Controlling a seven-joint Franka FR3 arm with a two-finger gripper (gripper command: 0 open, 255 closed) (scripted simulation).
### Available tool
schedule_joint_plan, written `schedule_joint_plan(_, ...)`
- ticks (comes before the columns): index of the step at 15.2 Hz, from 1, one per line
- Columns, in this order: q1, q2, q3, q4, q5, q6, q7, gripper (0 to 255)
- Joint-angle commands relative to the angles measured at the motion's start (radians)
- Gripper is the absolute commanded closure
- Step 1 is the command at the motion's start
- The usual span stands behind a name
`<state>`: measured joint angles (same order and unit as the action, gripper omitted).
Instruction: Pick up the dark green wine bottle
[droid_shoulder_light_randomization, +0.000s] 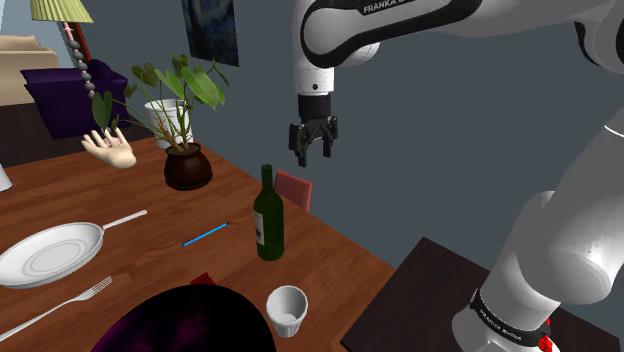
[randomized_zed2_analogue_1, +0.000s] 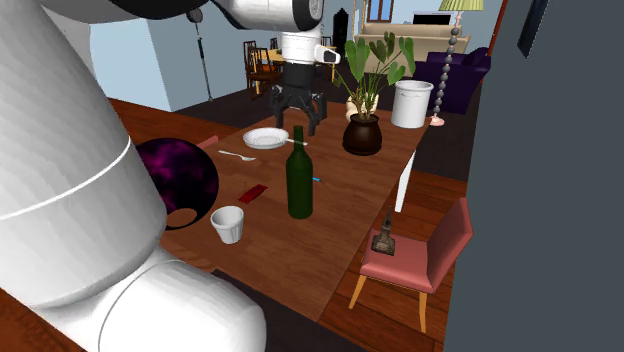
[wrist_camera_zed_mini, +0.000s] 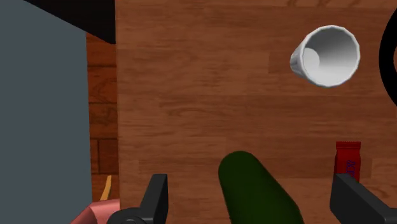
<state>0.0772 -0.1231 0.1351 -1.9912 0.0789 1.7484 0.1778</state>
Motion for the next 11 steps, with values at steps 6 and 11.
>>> schedule_joint_plan(6, 0.039, 0.288, 0.04, 0.291, -0.073, -0.01, 0.044, 0)
schedule_joint_plan(11, 0.065, 0.421, 0.048, 0.422, -0.11, -0.012, 0.06, 0)
